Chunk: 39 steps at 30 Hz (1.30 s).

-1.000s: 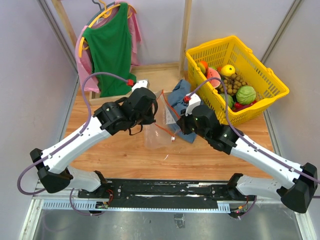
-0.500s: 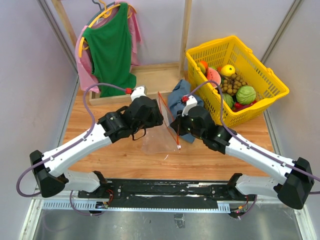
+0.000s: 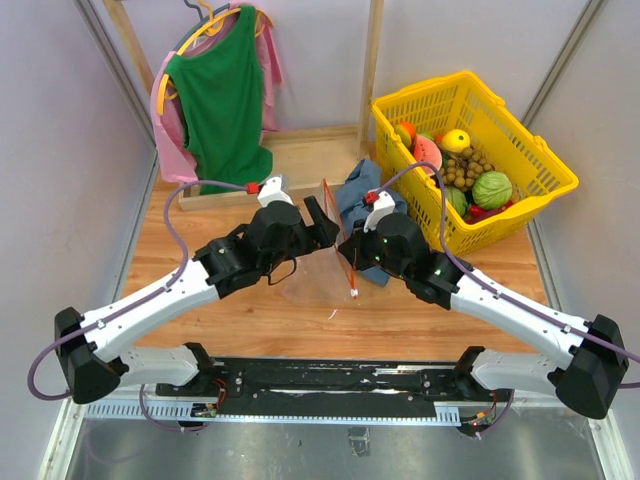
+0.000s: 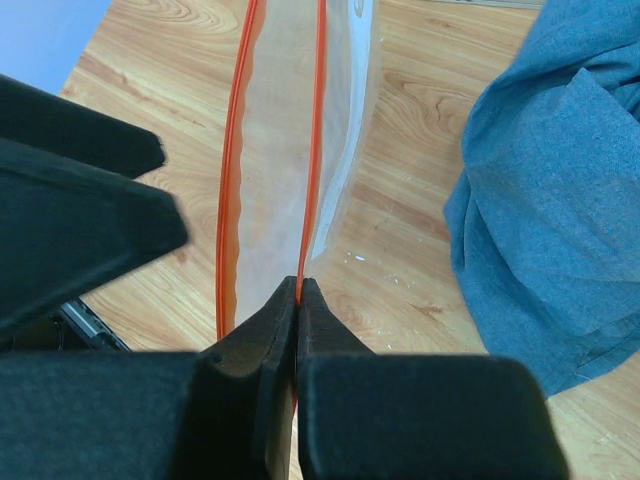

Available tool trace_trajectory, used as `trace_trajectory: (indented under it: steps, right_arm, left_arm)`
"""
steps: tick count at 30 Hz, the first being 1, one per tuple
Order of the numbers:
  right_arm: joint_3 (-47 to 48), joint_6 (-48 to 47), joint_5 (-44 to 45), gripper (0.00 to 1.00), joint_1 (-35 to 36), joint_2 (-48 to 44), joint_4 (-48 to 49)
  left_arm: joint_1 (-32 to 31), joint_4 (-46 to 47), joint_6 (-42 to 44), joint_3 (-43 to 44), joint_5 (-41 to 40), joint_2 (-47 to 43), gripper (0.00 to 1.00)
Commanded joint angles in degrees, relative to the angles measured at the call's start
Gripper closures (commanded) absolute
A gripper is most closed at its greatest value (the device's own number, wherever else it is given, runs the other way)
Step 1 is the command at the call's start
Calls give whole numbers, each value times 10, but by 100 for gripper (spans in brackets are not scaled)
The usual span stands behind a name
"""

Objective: Place the food in the zip-top bag and seal the zipper
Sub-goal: Open the zipper of the food storage bag.

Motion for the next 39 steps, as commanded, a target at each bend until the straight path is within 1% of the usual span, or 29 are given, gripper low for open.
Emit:
trace_trajectory:
  steps: [1,5,7,12,15,17,20,23,25,28,32,36,39]
  right_arm:
    - [-5,10,4,99,11,-7,19]
    - [-4,7,8,99,16,-9,19]
    - [-4,4,11,99,17,-10,18]
    - [-1,-6,19,99,17,-12,10]
    - [2,-8,22,99,17,-13,8]
    - [3,-7,21,99,17,-11,7]
    - [4,-6,15,99,17,-6,8]
    - [4,-4,12,99,17,-3,9]
    - [1,-2,15,99,17,-3,11]
    - [-1,-8,29,99,17,-8,4]
    - [-1,-28,70,99,15,-22,-18]
    - [6,-52,95,99,-1,-35,-60]
    - [13,-66,95,99,-30,-34,-99]
  left_arm:
    - [-4,42,-19,4,5,32,12]
    - [-4,15,-33,8,-40,51,16]
    - [-4,10,-34,3,-58,54,20]
    - [-4,0,-25,5,-62,58,32]
    - [-4,-7,-19,5,-66,62,41]
    - [-4,-4,-17,3,-62,66,45]
    - [-4,-2,-14,4,-48,83,46]
    - [-4,-18,-16,17,-42,105,45]
    - [-4,-27,-16,24,-41,115,46]
    - [-4,-37,-8,29,-42,113,56]
    - [-4,-67,13,41,-57,99,74]
    - [-4,-124,33,69,-70,89,85]
    - [-3,-182,51,104,-67,86,90]
